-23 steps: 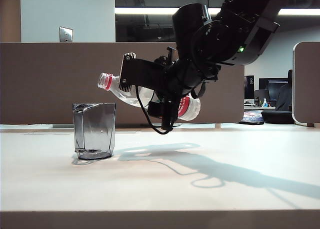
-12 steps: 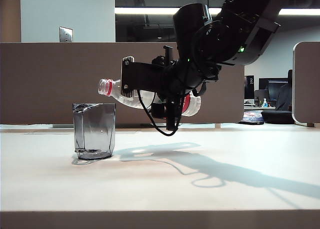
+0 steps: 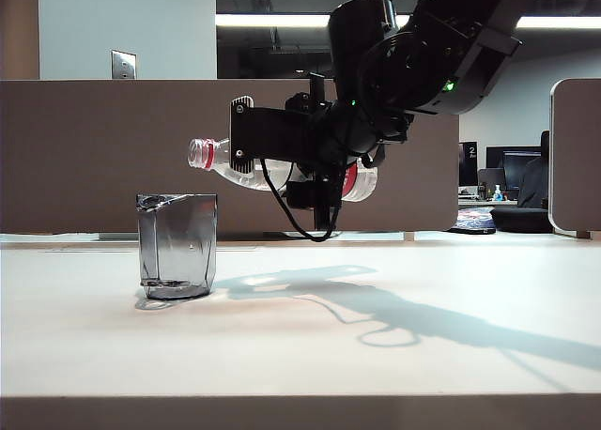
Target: Pick up the mineral water bottle on the table and pour water into the mug until it's half full.
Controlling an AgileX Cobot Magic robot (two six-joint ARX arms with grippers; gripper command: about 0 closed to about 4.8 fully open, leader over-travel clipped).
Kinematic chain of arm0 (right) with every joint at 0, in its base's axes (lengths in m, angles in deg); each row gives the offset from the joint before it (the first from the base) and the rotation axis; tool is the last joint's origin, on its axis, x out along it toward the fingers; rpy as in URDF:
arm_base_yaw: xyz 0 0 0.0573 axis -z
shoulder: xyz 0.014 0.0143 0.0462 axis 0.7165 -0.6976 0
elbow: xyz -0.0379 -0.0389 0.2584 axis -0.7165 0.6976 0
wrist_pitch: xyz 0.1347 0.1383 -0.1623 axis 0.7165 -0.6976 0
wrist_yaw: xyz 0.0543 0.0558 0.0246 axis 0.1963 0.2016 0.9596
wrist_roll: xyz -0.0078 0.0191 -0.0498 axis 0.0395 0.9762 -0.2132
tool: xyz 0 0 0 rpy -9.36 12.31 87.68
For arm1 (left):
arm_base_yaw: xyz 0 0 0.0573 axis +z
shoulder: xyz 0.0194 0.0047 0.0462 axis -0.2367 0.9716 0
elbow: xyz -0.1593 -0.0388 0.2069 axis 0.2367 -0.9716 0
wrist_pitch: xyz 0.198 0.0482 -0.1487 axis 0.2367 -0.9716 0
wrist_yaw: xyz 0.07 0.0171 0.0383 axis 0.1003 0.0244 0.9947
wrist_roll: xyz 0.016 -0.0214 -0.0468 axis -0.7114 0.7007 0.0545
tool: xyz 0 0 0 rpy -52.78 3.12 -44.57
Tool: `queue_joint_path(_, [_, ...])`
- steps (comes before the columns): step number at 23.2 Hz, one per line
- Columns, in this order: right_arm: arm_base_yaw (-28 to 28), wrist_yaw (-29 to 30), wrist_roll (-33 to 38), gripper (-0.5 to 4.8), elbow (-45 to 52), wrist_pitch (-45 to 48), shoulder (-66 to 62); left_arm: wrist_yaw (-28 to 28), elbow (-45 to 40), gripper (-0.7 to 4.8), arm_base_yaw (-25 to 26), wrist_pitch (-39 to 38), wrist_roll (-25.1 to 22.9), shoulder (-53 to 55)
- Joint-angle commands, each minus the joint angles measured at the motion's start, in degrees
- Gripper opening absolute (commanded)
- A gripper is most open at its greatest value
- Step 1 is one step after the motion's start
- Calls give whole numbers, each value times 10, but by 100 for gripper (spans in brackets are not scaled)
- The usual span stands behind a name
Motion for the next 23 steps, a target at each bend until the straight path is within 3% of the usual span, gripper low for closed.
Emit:
queue_joint_path(1, [0,-1,-7,306,-9,22,7,-2,2,-5,0,4,0,0])
queue_joint_path(11, [0,2,-76,327,-10,23,7,-2,2,-5,0,4,0,0])
queue_joint_path(23, [2,2,-80,327,-13,26,7,-2,2,-5,0,4,0,0])
